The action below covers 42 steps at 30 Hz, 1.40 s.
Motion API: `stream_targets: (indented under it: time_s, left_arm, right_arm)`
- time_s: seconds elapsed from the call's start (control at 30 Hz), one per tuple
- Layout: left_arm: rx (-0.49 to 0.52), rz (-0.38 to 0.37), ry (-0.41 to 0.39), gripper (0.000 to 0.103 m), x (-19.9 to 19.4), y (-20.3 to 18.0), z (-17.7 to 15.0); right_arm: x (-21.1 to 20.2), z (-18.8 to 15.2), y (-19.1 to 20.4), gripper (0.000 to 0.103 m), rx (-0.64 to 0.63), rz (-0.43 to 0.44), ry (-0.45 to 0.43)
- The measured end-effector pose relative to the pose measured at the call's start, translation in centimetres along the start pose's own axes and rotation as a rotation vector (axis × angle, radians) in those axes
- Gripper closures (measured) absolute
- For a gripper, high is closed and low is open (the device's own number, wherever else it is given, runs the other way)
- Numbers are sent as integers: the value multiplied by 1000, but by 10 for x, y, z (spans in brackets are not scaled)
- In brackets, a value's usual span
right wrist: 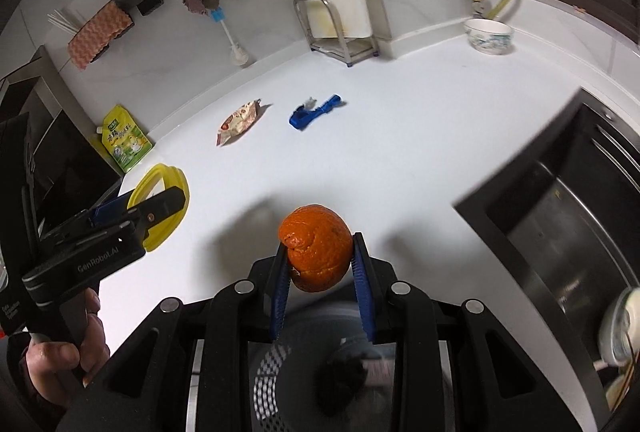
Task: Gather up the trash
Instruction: 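Carry orange and yellow container over the grey bin and open both tools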
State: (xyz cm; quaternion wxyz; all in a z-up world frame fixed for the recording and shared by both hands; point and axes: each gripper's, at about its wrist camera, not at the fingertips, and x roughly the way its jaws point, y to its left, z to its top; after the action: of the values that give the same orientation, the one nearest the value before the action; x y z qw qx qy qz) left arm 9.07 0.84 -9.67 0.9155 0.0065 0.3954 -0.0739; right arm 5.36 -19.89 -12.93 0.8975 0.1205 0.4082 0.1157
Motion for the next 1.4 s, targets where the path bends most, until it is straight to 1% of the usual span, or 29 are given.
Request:
stream_targets:
  time_s: [0.23,0.37,0.5,0.63,0.73,0.83,1.03,1.13,1.3,1.4]
  left_arm:
    - [37,-27,2,31,-36,-30,-32]
    - [52,-41,15,31,-50,-47,-52]
    - [64,-57,19,31,-56,-59,-68]
    - [70,-57,66,31,-50,-66,-91]
    - [77,-55,126,31,-38,-67,-109]
    - [87,-62,163,31,-29,-68,-120]
    - [131,-75,190,31,-14,-70,-139]
    - [127,-83,218,30,-4,-67,-149]
    - [127,-73,241,30,2,-63,-154]
    - [127,-63,240,29,1,-60,-155]
  right_arm:
    - [-41,-45,-13,75,26,-14,19]
    - [-51,-68,-17,75,28,-12,40]
    - [-54,-90,-23,75,33,-2,64]
    - [-49,-111,-33,75,54,6,98]
    - [-42,-124,-36,75,67,7,130]
    - [-33,-134,-35,75,68,-1,156]
    - [-14,-150,-36,75,101,-4,209]
    - [-6,-157,-33,75,79,-17,231]
    - [1,-163,-33,75,72,-22,251]
    - [4,-166,-35,75,70,-17,255]
